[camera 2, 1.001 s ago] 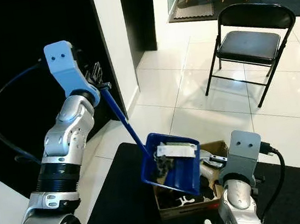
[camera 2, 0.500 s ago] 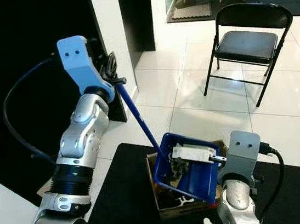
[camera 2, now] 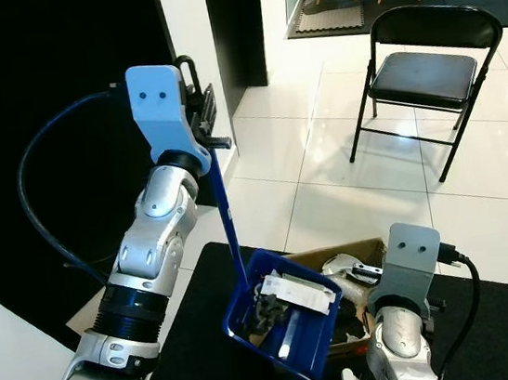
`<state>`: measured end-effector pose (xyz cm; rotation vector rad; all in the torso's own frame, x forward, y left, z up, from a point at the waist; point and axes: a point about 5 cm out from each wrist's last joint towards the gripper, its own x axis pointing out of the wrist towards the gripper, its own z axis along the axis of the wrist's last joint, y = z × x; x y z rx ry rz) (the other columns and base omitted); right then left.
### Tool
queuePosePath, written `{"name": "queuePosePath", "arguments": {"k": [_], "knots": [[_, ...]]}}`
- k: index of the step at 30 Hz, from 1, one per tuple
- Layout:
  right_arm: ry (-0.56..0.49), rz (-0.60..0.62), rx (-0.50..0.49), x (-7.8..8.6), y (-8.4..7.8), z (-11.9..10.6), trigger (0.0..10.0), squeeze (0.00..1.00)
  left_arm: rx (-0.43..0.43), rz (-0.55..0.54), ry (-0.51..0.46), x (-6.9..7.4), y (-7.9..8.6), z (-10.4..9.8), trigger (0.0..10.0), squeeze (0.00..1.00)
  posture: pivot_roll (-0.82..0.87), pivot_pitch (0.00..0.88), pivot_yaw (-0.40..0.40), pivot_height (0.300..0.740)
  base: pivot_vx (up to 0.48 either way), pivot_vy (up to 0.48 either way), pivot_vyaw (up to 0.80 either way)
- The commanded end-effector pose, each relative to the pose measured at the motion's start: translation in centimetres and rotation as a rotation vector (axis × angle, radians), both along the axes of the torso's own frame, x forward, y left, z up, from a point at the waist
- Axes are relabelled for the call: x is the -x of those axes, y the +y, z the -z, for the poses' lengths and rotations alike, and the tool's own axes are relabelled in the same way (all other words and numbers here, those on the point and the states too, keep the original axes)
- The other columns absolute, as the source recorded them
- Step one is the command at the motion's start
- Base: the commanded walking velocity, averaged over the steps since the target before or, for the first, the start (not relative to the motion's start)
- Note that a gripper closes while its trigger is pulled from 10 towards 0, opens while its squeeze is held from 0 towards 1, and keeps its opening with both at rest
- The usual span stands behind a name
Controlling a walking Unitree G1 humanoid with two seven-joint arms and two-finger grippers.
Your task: Sweep floor
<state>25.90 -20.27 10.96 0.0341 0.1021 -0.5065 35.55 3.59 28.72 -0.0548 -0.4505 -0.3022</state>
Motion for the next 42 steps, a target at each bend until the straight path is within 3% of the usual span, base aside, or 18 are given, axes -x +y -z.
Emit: {"name": "queuePosePath", "arguments": {"k": [1,3,9,12,15,17,20,24,27,30,31,32,34,36,42], "knots": [[0.000,-0.006,0.005,0.1,0.4,0.1,10.0,0.00,0.004,-0.006,-0.073,0.6,-0.4,-0.8,10.0,0.00,-0.08,0.102,0.116,0.740,0.000,0.000,0.00],[0.001,-0.006,0.004,0.1,0.5,0.2,10.0,0.00,-0.010,-0.021,-0.070,0.5,-0.4,-0.7,10.0,0.00,-0.08,0.103,0.116,0.740,0.000,0.000,0.00],[0.006,-0.007,0.002,0.2,0.5,0.3,10.0,0.00,-0.039,-0.102,0.093,-1.2,0.2,0.5,10.0,0.00,-0.07,0.108,0.116,0.740,0.000,0.000,0.00],[0.010,-0.007,0.001,0.3,0.5,0.4,10.0,0.00,-0.015,-0.181,0.243,-2.6,1.8,1.1,10.0,0.00,-0.07,0.111,0.114,0.740,0.000,0.000,0.00],[0.012,-0.009,0.001,0.3,0.5,0.5,10.0,0.00,-0.028,-0.225,0.285,-3.1,2.6,1.2,10.0,0.00,-0.07,0.112,0.113,0.740,0.000,0.000,0.00],[0.014,-0.012,0.000,0.3,0.6,0.5,10.0,0.00,0.004,-0.278,0.331,-3.8,4.0,0.9,10.0,0.00,-0.06,0.114,0.111,0.740,0.000,0.000,0.00],[0.015,-0.013,-0.001,0.2,0.6,0.5,10.0,0.00,0.018,-0.292,0.339,-4.0,4.5,0.7,10.0,0.00,-0.06,0.114,0.111,0.740,0.000,0.000,0.00],[0.018,-0.017,-0.003,0.2,0.7,0.6,10.0,0.00,0.052,-0.376,0.350,-4.8,7.5,-0.2,10.0,0.00,-0.06,0.116,0.111,0.740,0.000,0.000,0.00],[0.019,-0.017,-0.003,0.3,0.7,0.6,10.0,0.00,0.053,-0.407,0.352,-4.9,8.5,-0.3,10.0,0.00,-0.05,0.118,0.111,0.740,0.000,0.000,0.00],[0.022,-0.017,-0.004,0.3,0.7,0.7,10.0,0.00,0.075,-0.494,0.366,-5.2,11.7,-0.1,10.0,0.00,-0.05,0.119,0.110,0.740,0.000,0.000,0.00],[0.022,-0.017,-0.004,0.3,0.7,0.7,10.0,0.00,0.075,-0.494,0.366,-5.2,11.7,-0.1,10.0,0.00,-0.05,0.119,0.110,0.740,0.000,0.000,0.00],[0.024,-0.017,-0.005,0.4,0.7,0.8,10.0,0.00,0.086,-0.542,0.368,-5.1,13.4,0.1,10.0,0.00,-0.05,0.122,0.111,0.740,0.000,0.000,0.00],[0.024,-0.017,-0.005,0.4,0.7,0.8,10.0,0.00,0.089,-0.586,0.372,-5.0,14.8,0.3,10.0,0.00,-0.05,0.124,0.109,0.740,0.000,0.000,0.00],[0.025,-0.017,-0.005,0.5,0.7,0.8,10.0,0.00,0.089,-0.602,0.373,-4.9,15.3,0.5,10.0,0.00,-0.05,0.124,0.109,0.740,0.000,0.000,0.00],[0.028,-0.021,-0.005,0.5,0.8,0.9,10.0,0.00,0.117,-0.736,0.386,-4.3,19.4,2.2,10.0,0.00,-0.05,0.126,0.106,0.740,0.000,0.000,0.00]]}}
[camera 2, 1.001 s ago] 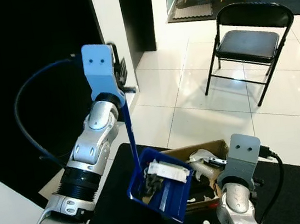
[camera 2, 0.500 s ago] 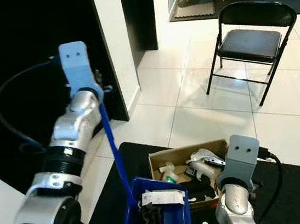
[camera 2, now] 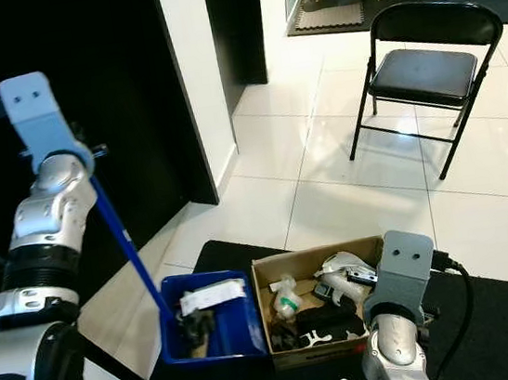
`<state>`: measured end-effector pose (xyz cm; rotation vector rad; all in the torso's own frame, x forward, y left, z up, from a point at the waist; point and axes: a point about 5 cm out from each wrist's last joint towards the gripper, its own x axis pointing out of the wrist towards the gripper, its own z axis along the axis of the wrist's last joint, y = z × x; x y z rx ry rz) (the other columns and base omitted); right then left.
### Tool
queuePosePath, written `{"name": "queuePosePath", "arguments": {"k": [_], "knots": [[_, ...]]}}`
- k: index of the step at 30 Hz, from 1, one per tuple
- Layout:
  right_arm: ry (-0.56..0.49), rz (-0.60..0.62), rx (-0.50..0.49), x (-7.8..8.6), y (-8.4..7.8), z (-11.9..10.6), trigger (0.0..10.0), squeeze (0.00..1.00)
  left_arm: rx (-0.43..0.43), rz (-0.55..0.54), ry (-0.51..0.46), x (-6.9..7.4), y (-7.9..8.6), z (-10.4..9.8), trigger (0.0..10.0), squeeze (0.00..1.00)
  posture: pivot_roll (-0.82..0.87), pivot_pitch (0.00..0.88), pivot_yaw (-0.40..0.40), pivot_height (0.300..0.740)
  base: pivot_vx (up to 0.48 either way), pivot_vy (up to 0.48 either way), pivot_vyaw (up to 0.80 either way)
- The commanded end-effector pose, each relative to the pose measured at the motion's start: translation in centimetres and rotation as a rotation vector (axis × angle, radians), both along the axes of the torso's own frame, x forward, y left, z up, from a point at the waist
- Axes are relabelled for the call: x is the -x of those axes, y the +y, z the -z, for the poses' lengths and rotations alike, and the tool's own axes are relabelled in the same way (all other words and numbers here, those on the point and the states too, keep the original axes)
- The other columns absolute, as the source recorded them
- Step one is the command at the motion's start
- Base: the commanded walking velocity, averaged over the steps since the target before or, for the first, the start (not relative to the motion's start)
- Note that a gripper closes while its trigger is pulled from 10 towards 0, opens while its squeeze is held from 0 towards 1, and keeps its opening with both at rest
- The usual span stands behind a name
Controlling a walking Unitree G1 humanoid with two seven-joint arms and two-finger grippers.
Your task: Sweep floor
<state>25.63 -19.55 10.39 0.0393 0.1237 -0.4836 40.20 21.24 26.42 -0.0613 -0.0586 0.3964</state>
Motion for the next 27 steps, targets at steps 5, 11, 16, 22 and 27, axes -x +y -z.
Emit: {"name": "queuePosePath", "arguments": {"k": [5,11,16,22,27], "knots": [[0.009,-0.001,0.007,0.1,0.0,0.3,10.0,0.00,0.016,-0.098,0.004,0.5,3.2,0.9,10.0,0.00,-0.05,0.126,0.106,0.740,0.000,0.000,0.00],[0.008,-0.007,0.006,0.0,0.1,0.3,10.0,0.00,0.082,-0.133,0.007,1.2,4.7,3.6,10.0,0.00,-0.05,0.126,0.106,0.740,0.000,0.000,0.00],[0.005,-0.013,0.007,-0.1,0.2,0.3,10.0,0.00,0.076,-0.144,0.012,1.8,5.2,5.4,10.0,0.00,-0.05,0.126,0.106,0.740,0.000,0.000,0.00],[-0.004,-0.023,0.009,-0.1,0.2,0.2,10.0,0.00,0.038,-0.110,0.030,2.6,5.6,7.5,10.0,0.00,-0.04,0.122,0.090,0.740,0.000,0.000,0.00],[-0.003,-0.030,0.010,-0.1,0.3,0.4,10.0,0.00,0.032,-0.068,0.045,3.1,5.3,8.7,10.0,0.00,-0.04,0.118,0.088,0.740,0.000,0.000,0.00]]}}
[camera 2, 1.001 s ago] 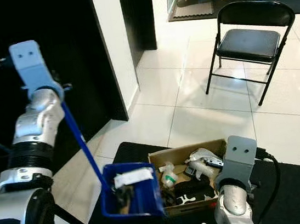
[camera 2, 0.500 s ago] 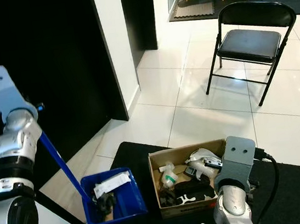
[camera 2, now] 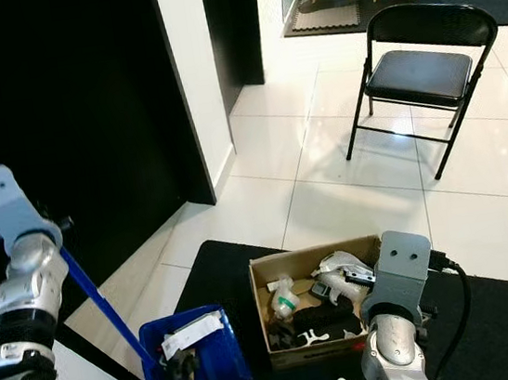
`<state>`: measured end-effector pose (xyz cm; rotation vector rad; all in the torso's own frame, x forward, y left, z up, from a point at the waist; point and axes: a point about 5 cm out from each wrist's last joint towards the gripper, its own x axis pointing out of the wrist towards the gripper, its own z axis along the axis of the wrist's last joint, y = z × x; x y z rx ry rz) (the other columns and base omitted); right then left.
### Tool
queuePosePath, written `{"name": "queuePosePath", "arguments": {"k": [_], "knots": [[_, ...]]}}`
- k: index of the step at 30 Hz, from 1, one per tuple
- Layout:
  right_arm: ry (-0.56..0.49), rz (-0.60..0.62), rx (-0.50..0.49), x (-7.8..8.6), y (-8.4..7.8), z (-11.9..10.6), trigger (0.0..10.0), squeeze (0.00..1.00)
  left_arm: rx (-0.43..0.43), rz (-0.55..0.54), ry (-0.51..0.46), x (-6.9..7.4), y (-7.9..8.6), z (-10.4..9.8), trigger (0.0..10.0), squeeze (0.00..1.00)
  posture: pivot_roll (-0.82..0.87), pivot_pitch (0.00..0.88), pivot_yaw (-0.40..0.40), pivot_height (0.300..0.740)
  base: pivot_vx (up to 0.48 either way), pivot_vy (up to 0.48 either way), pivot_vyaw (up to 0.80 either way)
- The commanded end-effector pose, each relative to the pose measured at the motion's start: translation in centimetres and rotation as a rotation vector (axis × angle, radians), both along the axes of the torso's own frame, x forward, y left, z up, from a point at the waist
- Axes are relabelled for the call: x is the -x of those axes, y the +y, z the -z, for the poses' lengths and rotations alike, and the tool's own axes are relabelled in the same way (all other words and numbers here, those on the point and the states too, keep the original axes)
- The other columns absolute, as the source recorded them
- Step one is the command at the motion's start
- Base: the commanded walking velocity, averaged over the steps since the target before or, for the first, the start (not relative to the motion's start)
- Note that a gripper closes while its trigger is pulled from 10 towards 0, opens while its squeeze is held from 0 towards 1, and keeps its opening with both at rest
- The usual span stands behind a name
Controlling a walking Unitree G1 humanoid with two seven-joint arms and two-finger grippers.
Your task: Sweep floor
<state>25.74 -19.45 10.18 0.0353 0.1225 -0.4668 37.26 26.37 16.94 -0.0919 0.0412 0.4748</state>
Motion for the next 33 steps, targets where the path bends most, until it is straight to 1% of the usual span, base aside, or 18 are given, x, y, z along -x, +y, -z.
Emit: {"name": "queuePosePath", "arguments": {"k": [1,4,6,8,11,15,18,21,24,26,28,29,30,33], "knots": [[-0.001,-0.015,0.007,0.0,0.2,0.3,10.0,0.00,-0.022,0.013,-0.039,0.3,0.0,-0.3,10.0,0.00,-0.04,0.118,0.088,0.740,0.000,0.000,0.00],[0.001,-0.019,0.008,0.0,0.2,0.4,10.0,0.00,-0.033,0.029,-0.026,0.8,-0.4,0.8,10.0,0.00,-0.04,0.116,0.086,0.740,0.000,0.000,0.00],[0.001,-0.019,0.008,0.0,0.2,0.4,10.0,0.00,-0.035,0.032,-0.025,0.9,-0.5,1.1,10.0,0.00,-0.04,0.116,0.086,0.740,0.000,0.000,0.00],[0.001,-0.021,0.008,0.0,0.2,0.4,10.0,0.00,-0.046,0.035,-0.012,1.2,-0.6,1.8,10.0,0.00,-0.04,0.116,0.086,0.740,0.000,0.000,0.00],[-0.002,-0.026,0.009,0.0,0.2,0.4,10.0,0.00,-0.060,0.054,-0.003,2.1,-1.1,3.6,10.0,0.00,-0.04,0.116,0.086,0.740,0.000,0.000,0.00],[-0.006,-0.029,0.008,0.0,0.3,0.4,10.0,0.00,-0.061,0.056,0.003,2.4,-1.2,4.1,10.0,0.00,-0.04,0.118,0.085,0.740,0.000,0.000,0.00],[-0.008,-0.034,0.005,0.2,0.4,0.5,10.0,0.00,-0.070,0.044,0.023,3.0,-1.0,5.3,10.0,0.00,-0.05,0.125,0.086,0.740,0.000,0.000,0.00],[-0.006,-0.035,0.005,0.3,0.3,0.5,10.0,0.00,-0.064,0.041,0.030,3.1,-0.9,5.6,10.0,0.00,-0.05,0.131,0.086,0.740,0.000,0.000,0.00],[-0.005,-0.035,0.007,0.4,0.2,0.5,10.0,0.00,-0.032,0.034,0.033,3.3,-0.8,6.0,10.0,0.00,-0.05,0.136,0.086,0.740,0.000,0.000,0.00],[-0.005,-0.034,0.008,0.4,0.1,0.5,10.0,0.00,-0.029,0.036,0.031,3.3,-0.8,6.0,10.0,0.00,-0.05,0.140,0.084,0.740,0.000,0.000,0.00],[-0.006,-0.036,0.010,0.4,0.1,0.5,10.0,0.00,-0.014,0.073,0.044,3.1,-1.2,6.3,10.0,0.00,-0.05,0.140,0.084,0.740,0.000,0.000,0.00],[-0.006,-0.036,0.010,0.4,0.1,0.5,10.0,0.00,-0.014,0.073,0.044,3.1,-1.2,6.3,10.0,0.00,-0.05,0.140,0.084,0.740,0.000,0.000,0.00],[-0.007,-0.036,0.010,0.4,0.1,0.4,10.0,0.00,-0.014,0.100,0.057,3.0,-1.4,6.5,10.0,0.00,-0.05,0.146,0.083,0.740,0.000,0.000,0.00],[-0.008,-0.037,0.012,0.4,0.1,0.4,10.0,0.00,-0.043,0.149,0.103,2.9,-1.9,6.9,10.0,0.00,-0.05,0.146,0.083,0.740,0.000,0.000,0.00]]}}
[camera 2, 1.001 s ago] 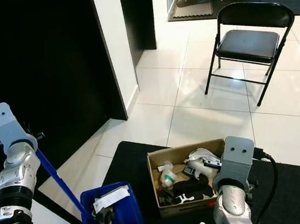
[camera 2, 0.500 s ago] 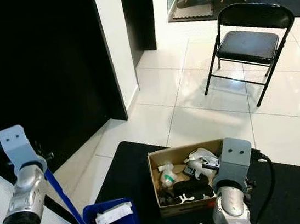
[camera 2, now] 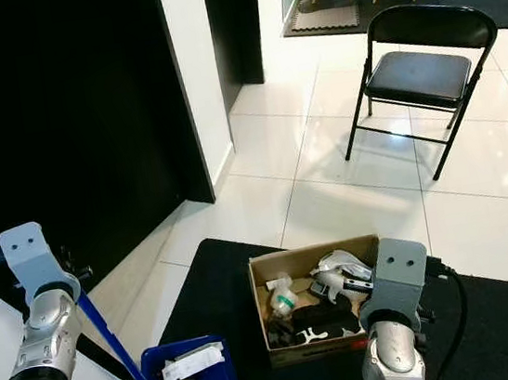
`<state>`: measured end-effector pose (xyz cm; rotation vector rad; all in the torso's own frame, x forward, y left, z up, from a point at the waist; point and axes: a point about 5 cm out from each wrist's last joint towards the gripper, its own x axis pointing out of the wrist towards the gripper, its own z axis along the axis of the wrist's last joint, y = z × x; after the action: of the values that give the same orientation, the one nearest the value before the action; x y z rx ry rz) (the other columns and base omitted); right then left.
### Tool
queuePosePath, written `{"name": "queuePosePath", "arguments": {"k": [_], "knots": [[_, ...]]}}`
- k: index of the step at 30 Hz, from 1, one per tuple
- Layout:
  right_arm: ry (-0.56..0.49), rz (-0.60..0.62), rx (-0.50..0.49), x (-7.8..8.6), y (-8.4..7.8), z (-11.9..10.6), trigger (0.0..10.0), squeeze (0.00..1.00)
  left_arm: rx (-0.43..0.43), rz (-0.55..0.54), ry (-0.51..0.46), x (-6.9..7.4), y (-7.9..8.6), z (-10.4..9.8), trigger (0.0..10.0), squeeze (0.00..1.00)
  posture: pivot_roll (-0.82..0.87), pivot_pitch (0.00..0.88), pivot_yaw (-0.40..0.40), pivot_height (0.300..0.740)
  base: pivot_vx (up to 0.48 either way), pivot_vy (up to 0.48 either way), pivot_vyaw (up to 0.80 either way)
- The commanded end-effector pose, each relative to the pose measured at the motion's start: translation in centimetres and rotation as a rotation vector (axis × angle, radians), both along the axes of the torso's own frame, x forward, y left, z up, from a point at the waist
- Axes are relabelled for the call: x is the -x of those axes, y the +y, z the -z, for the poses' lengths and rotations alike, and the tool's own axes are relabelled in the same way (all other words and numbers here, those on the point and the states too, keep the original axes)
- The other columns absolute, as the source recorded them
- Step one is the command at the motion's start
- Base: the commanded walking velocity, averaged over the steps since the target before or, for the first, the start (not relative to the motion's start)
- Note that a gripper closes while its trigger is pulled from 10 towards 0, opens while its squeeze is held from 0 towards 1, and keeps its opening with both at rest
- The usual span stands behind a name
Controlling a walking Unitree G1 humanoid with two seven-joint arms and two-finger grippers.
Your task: Sweep floor
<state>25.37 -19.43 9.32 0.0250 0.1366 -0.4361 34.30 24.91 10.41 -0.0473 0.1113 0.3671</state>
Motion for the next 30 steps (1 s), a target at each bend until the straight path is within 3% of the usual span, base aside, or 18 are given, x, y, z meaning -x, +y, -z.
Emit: {"name": "queuePosePath", "arguments": {"k": [1,5,6,10,21,23,25,30], "knots": [[-0.023,-0.006,0.007,0.1,0.1,-0.5,10.0,0.00,-0.027,0.055,0.044,-0.1,-0.6,0.5,10.0,0.00,-0.05,0.146,0.083,0.740,0.000,0.000,0.00],[-0.022,-0.005,0.008,0.1,0.0,-0.4,10.0,0.00,-0.055,0.117,0.078,-0.3,-1.3,0.8,10.0,0.00,-0.05,0.146,0.083,0.740,0.000,0.000,0.00],[-0.024,-0.003,0.008,0.1,0.0,-0.5,10.0,0.00,-0.100,0.180,0.113,-0.5,-2.0,0.9,10.0,0.00,-0.05,0.153,0.087,0.740,0.000,0.000,0.00],[-0.025,-0.002,0.008,0.0,0.0,-0.5,10.0,0.00,-0.114,0.212,0.136,-0.7,-2.5,0.9,10.0,0.00,-0.04,0.152,0.088,0.740,0.000,0.000,0.00],[-0.028,-0.001,0.005,-0.2,0.0,-0.5,10.0,0.00,-0.053,0.174,0.121,-1.8,-3.3,0.2,10.0,0.00,-0.05,0.149,0.092,0.740,0.000,0.000,0.00],[-0.028,0.001,0.004,-0.1,0.1,-0.5,10.0,0.00,0.019,0.132,0.086,-2.1,-3.5,-0.3,10.0,0.00,-0.05,0.148,0.093,0.740,0.000,0.000,0.00],[-0.028,0.001,0.004,-0.1,0.1,-0.5,10.0,0.00,0.033,0.125,0.073,-2.2,-3.6,-0.5,10.0,0.00,-0.05,0.148,0.093,0.740,0.000,0.000,0.00],[-0.031,0.003,0.003,-0.1,0.1,-0.5,10.0,0.00,0.016,0.125,0.063,-2.3,-4.0,-0.3,10.0,0.00,-0.06,0.148,0.097,0.740,0.000,0.000,0.00]]}}
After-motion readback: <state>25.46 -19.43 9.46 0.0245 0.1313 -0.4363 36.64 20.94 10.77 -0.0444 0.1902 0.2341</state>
